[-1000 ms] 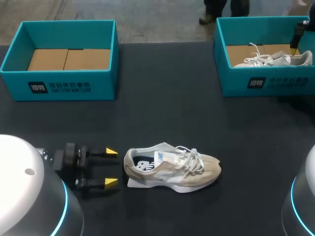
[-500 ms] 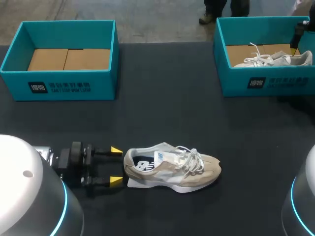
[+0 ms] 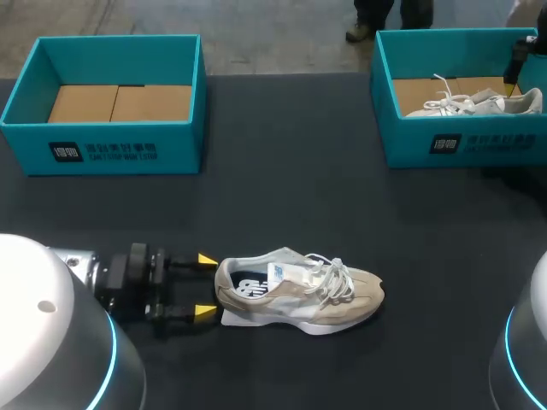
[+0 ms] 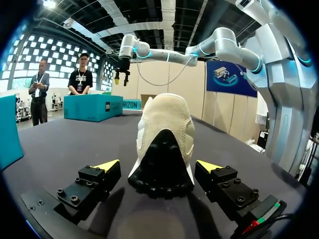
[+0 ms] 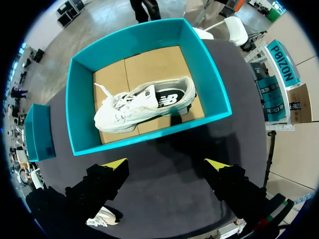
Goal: Take the shoe out of the shoebox, open the shoe tongue, remove and reinsert the insole, then place the shoe into the shoebox
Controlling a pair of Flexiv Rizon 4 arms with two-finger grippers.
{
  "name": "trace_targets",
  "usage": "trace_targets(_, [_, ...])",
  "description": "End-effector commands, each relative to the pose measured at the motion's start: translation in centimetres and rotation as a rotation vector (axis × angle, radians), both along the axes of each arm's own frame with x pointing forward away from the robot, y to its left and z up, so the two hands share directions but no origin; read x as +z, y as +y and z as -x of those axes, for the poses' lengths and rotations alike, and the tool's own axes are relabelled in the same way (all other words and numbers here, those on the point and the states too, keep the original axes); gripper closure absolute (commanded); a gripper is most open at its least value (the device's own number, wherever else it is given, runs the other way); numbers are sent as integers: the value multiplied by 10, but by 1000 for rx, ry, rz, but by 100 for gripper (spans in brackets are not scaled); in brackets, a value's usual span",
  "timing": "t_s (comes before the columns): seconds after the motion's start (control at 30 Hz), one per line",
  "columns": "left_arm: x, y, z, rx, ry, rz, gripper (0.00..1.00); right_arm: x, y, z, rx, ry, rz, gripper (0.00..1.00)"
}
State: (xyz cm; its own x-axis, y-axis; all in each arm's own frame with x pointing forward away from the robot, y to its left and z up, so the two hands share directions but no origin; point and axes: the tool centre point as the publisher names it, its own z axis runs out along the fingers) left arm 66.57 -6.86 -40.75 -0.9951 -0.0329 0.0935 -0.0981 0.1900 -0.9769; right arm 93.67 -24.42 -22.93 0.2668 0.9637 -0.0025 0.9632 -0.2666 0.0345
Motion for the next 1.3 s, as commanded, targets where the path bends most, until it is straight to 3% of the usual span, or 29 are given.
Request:
trace_targets(0.03, [-3,-2,-1,-17,5,3,0,0,0,1,-2,-2,0,0])
trace_targets(1.3, [-10,-32,5,-100,30,21,0,0,0,1,-2,-2,0,0])
